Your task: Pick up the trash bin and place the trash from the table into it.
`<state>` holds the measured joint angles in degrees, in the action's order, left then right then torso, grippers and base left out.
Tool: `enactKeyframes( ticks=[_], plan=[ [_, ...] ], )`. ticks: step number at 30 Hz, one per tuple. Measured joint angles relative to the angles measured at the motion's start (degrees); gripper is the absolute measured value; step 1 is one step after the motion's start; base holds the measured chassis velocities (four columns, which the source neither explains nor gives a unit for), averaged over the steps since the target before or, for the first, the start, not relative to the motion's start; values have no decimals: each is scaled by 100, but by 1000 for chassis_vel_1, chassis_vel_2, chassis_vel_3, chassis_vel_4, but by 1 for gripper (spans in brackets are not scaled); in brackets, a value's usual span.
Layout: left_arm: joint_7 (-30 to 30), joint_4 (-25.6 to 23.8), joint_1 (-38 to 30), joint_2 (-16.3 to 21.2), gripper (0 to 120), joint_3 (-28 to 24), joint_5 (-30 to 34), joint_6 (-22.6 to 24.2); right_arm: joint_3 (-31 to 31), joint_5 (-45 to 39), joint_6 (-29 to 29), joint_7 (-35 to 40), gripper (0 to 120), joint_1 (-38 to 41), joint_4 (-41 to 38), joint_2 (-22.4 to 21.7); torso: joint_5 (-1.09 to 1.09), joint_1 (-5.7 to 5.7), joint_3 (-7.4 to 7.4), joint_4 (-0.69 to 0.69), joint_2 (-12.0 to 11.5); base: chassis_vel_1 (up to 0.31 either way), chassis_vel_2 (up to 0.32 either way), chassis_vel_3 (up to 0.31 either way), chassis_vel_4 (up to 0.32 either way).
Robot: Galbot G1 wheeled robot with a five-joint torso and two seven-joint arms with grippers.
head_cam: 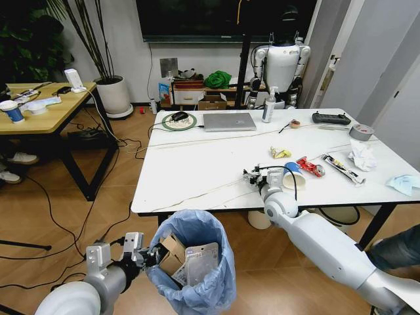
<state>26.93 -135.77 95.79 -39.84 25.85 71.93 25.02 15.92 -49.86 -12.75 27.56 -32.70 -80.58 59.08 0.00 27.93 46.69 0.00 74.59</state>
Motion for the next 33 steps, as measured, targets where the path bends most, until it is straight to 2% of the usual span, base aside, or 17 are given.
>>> enactKeyframes(
  ticks=[2,7,9,14,20,33],
  plan=[
    [-1,0,-2,5,0,2,5,-1,7,0,-1,-2,67,3,0,-7,0,0,0,0,0,0,0,0,0],
    [-4,5,-6,1,0,5,14,-4,29,-13,-27,-8,45,8,-2,-68,0,0,0,-1,0,0,0,0,0],
    [-6,10,-5,0,0,2,13,-4,28,-16,-30,-8,41,8,-2,-71,0,0,0,0,0,0,0,0,0],
    [-9,22,-14,1,0,5,12,-7,28,-38,-53,-9,21,19,17,-98,0,-1,0,0,0,0,0,0,0],
    [-13,51,-20,-20,0,4,9,-9,58,-90,-75,-19,2,62,59,-90,0,-1,0,0,0,0,0,0,0],
    [-18,78,-49,-16,0,9,9,-10,124,-140,-63,-140,0,115,34,-115,1,0,0,0,0,0,0,0,0]
  ],
)
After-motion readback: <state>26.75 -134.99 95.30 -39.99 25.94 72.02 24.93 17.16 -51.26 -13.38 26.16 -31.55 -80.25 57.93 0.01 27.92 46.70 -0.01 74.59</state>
